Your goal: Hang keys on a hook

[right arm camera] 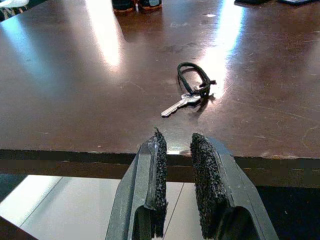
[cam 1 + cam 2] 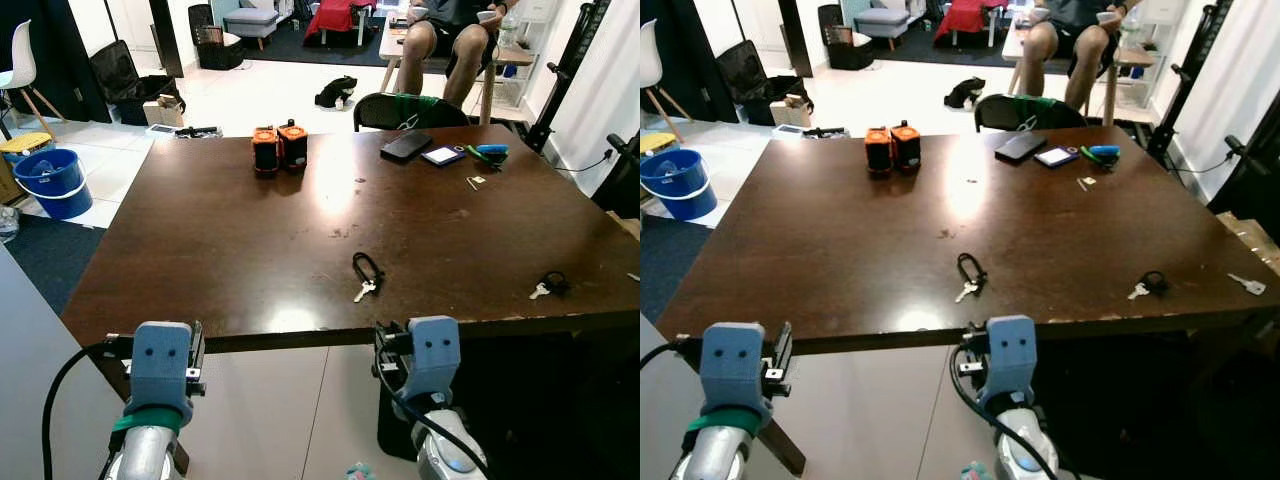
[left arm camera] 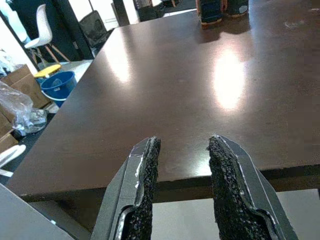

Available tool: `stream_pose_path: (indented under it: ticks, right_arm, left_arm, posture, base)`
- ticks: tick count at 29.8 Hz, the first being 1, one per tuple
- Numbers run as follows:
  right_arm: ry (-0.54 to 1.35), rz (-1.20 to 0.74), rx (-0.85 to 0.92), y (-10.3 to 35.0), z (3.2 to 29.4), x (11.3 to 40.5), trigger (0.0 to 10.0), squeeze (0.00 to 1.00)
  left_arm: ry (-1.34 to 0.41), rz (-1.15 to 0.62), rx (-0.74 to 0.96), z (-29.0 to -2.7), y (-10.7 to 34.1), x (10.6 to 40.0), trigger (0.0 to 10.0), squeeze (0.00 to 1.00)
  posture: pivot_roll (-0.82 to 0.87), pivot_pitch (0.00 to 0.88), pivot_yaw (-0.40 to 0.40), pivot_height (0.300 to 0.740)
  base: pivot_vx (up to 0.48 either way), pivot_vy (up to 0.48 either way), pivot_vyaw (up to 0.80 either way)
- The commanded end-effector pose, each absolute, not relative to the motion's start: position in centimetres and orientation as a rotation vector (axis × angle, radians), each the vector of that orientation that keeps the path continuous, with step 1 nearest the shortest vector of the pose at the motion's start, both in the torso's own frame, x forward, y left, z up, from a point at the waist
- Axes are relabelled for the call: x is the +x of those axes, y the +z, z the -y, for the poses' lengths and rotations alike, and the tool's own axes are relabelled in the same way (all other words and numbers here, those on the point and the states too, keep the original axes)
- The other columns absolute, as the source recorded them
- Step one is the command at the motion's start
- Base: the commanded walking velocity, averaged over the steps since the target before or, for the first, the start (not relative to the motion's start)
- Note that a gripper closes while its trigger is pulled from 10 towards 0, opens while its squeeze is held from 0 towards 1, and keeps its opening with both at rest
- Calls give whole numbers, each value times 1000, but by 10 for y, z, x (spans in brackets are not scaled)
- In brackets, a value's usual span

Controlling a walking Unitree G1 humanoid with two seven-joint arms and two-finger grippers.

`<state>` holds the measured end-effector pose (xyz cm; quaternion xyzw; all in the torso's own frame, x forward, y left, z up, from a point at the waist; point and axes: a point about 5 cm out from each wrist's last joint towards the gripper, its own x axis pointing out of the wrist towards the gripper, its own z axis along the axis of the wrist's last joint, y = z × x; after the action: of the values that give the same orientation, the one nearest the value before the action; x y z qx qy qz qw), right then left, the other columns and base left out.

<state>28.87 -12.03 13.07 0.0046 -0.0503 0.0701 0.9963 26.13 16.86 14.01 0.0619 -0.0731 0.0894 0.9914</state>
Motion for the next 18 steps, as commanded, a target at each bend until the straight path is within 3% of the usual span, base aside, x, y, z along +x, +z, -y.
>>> stream_pose_path:
  ticks: [1, 18]
  right_arm:
    - [141, 83, 14, 127, 121, 286, 10000, 0]
    - [141, 79, 12, 128, 122, 285, 10000, 0]
  left_arm:
    - [180, 123, 119, -170, 136, 258, 10000, 0]
    - [169, 118, 97, -169, 136, 258, 10000, 0]
  posture:
    - [-136, 120, 132, 740]
    - [-137, 120, 129, 740]
  base:
    - [274, 0, 0]
    - [300, 0, 0]
